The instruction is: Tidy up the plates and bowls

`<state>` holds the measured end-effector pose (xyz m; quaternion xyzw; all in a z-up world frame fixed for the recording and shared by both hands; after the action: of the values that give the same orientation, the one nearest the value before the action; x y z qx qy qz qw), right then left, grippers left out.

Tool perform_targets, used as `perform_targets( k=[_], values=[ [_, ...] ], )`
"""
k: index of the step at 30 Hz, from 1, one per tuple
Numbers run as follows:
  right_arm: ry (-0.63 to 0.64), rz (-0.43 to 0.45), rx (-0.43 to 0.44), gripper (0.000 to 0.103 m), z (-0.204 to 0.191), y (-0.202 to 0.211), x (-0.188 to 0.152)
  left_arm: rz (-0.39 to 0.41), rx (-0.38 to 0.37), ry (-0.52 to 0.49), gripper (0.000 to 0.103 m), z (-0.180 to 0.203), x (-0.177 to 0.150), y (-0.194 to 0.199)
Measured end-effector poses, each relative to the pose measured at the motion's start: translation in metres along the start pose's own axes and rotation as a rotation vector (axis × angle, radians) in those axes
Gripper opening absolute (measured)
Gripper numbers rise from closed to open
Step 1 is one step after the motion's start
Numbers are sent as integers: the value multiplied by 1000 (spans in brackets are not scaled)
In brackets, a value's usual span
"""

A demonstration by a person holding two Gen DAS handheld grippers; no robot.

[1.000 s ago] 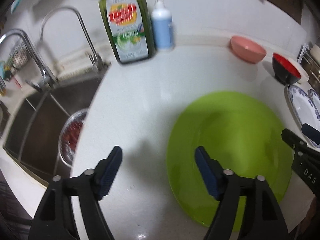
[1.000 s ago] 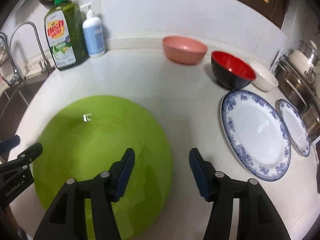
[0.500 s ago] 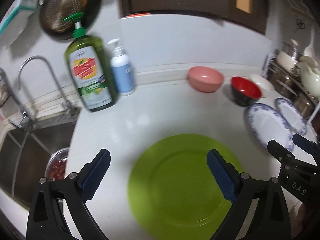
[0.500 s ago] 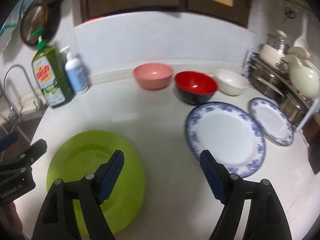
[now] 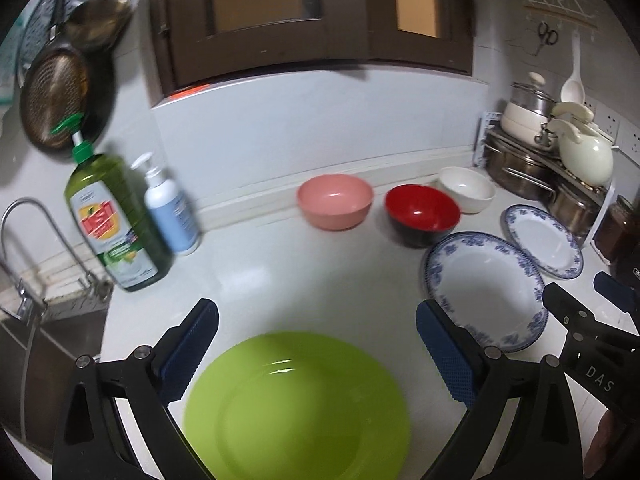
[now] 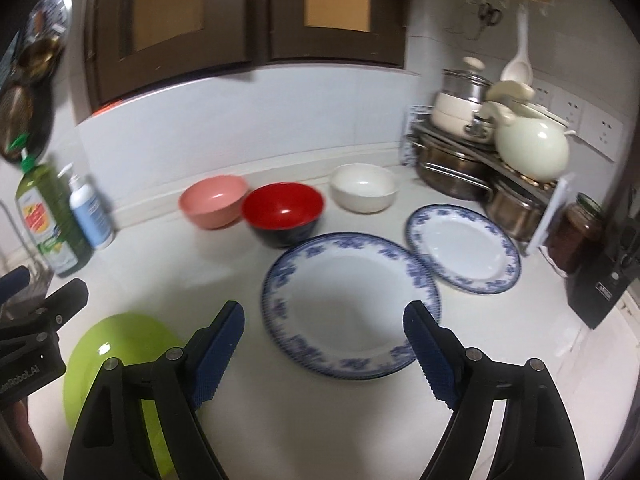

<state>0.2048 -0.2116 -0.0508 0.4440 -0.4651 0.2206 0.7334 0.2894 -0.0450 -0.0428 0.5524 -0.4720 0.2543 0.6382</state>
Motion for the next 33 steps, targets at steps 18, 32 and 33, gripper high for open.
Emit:
perform_targets(
  k=[18,32,33],
  values=[
    [-80,-68,-79,83,92,-64,-7,-110,-71,-8,97,88,0,-77],
    [-124,-167,-75,81,120,-127,-32,-259,-63,14,84,122,-27,-143],
    [-125,-173,-75,81,121,-130,-34,-266,-60,14,83,123,-29,-146]
  ],
)
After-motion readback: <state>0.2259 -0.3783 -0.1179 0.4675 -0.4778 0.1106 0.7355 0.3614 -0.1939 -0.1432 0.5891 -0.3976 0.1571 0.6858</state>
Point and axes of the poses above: each gripper's, at about its wrist camera, not at the fingertips, and y roughly against the way its jaws point, z to its right, x to its top, the point moved 3 cm from there along -y, roughly the way its jaws point, and after that the axes turned 13 degrees about z, right-handed, at the moved point
